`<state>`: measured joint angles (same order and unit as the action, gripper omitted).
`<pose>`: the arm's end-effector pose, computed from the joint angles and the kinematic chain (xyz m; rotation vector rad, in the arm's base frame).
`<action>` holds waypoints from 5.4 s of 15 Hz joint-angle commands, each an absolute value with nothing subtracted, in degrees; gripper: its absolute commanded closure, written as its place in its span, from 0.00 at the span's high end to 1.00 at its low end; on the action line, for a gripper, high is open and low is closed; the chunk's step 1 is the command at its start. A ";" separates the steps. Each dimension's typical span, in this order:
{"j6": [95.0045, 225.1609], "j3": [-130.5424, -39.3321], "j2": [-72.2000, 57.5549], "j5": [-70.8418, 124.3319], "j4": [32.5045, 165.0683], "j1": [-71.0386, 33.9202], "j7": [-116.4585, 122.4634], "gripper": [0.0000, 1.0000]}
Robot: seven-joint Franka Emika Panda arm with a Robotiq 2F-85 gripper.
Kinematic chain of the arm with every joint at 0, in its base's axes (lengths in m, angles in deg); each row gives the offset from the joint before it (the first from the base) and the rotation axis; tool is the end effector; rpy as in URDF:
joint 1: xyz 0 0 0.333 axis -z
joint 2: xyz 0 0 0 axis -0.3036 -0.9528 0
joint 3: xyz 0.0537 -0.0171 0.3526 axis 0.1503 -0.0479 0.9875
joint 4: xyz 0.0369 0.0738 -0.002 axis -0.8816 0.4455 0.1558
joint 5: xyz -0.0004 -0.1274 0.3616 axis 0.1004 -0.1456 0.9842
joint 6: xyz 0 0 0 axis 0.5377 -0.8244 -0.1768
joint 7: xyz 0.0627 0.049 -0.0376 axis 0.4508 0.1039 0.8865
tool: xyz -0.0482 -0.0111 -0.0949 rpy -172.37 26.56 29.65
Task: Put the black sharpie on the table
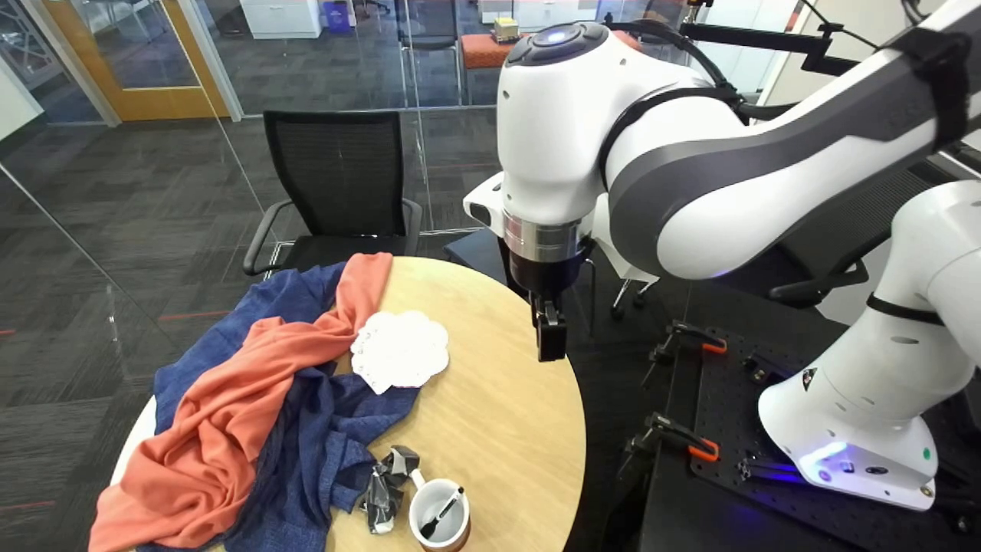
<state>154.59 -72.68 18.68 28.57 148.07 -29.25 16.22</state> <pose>0.4109 0.1487 0.3963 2.9977 0.7769 -0.0796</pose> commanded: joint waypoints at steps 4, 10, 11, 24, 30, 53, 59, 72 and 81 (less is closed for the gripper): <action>156.86 -69.64 14.60 27.25 146.14 -30.57 15.20 1.00; 163.59 -65.80 5.67 24.87 143.88 -33.04 16.94 1.00; 165.31 -65.50 3.92 23.82 143.30 -33.31 17.35 1.00; 169.84 -65.45 -12.83 15.37 132.83 -35.88 16.61 1.00; 169.84 -65.50 -13.06 15.37 132.85 -35.87 16.61 1.00; 159.42 -68.98 -31.84 5.56 114.87 -42.92 18.18 0.69; 155.46 -68.96 -35.83 4.50 109.47 -43.69 19.19 0.63; 154.15 -70.11 -41.16 2.94 103.83 -44.93 19.86 0.40; 152.49 -70.52 -43.53 2.52 101.27 -45.12 19.94 0.07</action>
<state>155.26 -69.65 -42.69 3.11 103.68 -43.97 18.82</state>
